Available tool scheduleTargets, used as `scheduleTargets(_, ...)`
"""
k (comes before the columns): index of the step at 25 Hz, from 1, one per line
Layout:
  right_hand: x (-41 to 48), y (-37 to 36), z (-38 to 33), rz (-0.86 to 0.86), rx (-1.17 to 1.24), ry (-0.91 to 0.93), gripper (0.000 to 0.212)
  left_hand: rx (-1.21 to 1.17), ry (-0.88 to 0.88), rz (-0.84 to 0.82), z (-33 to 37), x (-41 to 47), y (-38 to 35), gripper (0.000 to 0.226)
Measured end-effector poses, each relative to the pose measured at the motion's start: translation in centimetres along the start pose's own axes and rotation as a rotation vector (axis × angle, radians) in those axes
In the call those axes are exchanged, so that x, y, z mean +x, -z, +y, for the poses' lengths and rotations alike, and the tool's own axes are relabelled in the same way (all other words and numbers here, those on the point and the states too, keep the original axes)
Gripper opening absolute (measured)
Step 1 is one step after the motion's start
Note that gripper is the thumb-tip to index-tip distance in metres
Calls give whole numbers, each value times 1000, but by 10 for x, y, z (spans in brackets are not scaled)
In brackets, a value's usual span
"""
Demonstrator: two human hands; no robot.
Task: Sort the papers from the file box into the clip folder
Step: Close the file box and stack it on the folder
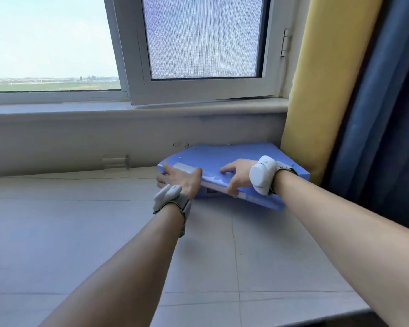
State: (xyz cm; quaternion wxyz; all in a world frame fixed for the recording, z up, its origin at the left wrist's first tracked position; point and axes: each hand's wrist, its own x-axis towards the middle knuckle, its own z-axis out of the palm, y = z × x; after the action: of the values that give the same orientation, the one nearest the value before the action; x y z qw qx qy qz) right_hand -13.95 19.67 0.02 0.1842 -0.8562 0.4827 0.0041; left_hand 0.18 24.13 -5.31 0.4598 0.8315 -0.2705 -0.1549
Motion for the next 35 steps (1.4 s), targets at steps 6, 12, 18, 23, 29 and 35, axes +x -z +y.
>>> scheduleTargets(6,15,4,35,219,52,-127,57,-124,-109,-52,-10,24,-7,66)
scheduleTargets(12,43,2,59,369,67,-303,57,-255,-257,-209,-9,19,-28,65)
scheduleTargets(18,64,7,74,361,81,-327,52,-214,-416,-154,-14,30,-52,60)
scheduleTargets(23,68,4,72,374,75,-324,55,-281,-427,-223,-19,36,-51,61)
scheduleTargets(29,50,1,50,479,104,-301,52,-248,-394,-342,-12,32,-31,69)
scheduleTargets(35,52,-8,-22,565,321,-75,49,-174,-300,-258,-30,47,13,68)
